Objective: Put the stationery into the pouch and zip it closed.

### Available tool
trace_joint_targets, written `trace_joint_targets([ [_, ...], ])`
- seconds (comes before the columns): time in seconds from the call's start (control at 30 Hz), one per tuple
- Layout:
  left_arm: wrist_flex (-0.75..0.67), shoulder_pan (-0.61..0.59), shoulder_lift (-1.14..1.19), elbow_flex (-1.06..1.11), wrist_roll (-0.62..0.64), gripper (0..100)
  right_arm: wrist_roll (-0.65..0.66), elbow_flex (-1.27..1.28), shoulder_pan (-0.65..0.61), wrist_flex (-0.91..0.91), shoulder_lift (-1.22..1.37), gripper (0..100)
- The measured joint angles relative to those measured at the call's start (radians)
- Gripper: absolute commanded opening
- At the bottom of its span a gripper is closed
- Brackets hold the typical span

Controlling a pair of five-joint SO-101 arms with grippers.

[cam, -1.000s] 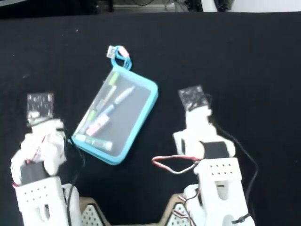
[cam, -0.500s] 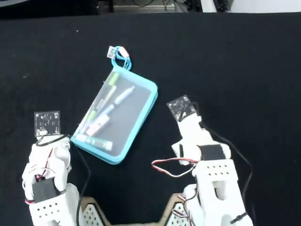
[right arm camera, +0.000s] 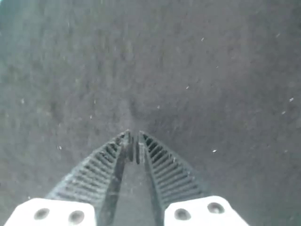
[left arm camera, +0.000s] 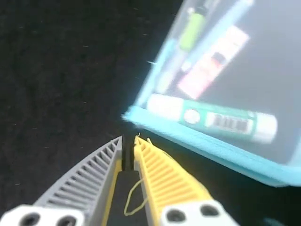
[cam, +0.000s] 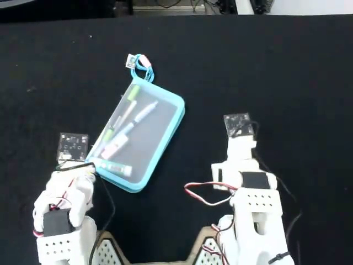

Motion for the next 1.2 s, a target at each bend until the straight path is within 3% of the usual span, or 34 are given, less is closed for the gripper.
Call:
trace_joint_targets([
  [0.33,0.006,0.014,0.0,0.034,0.0,5,-0.063,0.068,0.032,-0.061,-0.008,1.2],
  [0.6,0.006,0.017,0.0,0.095,0.0,5,-0.034,0.21,0.031,-0.089,-0.256,1.2],
  [0.97,0.006,0.023,0.006,0.114,-0.003,5,-0.026,0.324,-0.009,0.206,-0.778,1.2],
  [1.2,0.006,0.023,0.006,0.114,-0.003,5,-0.026,0.322,-0.009,0.308,-0.81,1.2],
])
